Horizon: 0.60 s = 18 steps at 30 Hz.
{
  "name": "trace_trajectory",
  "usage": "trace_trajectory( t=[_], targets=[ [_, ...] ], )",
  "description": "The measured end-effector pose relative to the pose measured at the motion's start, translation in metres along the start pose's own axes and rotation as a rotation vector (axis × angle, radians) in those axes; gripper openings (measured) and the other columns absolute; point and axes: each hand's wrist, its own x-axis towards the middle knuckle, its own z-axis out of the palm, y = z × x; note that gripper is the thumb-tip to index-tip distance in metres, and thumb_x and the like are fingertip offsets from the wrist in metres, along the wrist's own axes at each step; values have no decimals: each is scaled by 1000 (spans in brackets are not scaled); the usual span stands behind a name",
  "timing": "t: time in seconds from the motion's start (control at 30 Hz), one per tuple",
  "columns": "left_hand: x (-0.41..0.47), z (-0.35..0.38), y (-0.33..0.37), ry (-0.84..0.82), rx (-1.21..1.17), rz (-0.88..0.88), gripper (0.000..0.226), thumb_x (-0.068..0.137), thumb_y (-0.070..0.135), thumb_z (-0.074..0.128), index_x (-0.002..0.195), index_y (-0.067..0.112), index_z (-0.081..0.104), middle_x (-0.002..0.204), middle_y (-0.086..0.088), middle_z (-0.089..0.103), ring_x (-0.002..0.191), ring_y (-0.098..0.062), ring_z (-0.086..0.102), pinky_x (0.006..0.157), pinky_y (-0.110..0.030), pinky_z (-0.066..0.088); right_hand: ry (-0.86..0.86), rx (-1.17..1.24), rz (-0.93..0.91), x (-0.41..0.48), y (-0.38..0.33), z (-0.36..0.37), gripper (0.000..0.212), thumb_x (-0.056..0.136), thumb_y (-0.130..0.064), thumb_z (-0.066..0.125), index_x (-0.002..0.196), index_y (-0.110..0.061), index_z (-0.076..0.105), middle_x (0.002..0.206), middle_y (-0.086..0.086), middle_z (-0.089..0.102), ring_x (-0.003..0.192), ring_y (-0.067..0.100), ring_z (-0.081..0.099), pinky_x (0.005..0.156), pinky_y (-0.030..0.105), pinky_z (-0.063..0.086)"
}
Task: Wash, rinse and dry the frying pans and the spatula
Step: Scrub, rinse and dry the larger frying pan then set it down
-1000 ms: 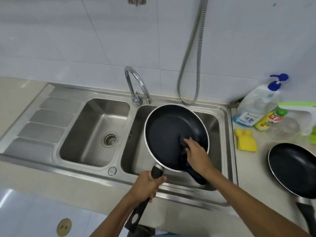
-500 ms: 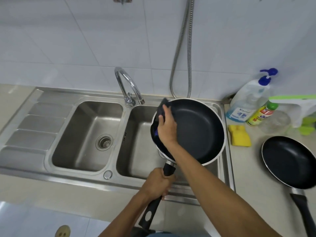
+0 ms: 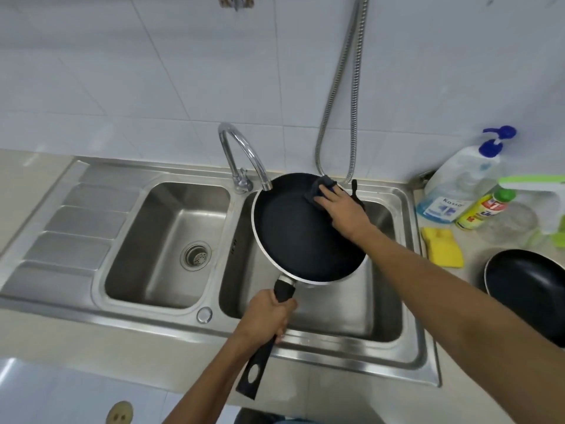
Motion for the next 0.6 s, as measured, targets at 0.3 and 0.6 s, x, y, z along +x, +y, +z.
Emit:
trace_trajectory(
  t=[0.3, 0.6],
  targets=[
    [6, -14, -17, 13, -45, -37, 46, 95, 13, 64, 56, 20, 39, 45, 0, 37, 34, -13, 34, 40, -22, 32, -234, 524, 47, -106, -77, 16, 38, 97, -14, 58, 133, -26, 63, 132, -2, 67, 121, 22, 61, 102, 26, 40],
    [-3, 3, -17, -95, -12, -83, 25, 80, 7, 61, 64, 15, 45, 51, -3, 39, 42, -15, 35, 43, -25, 38, -72, 897, 159, -81, -157, 10, 37, 102, -22, 52, 137, -32, 56, 129, -1, 66, 121, 22, 57, 98, 29, 44]
  ],
)
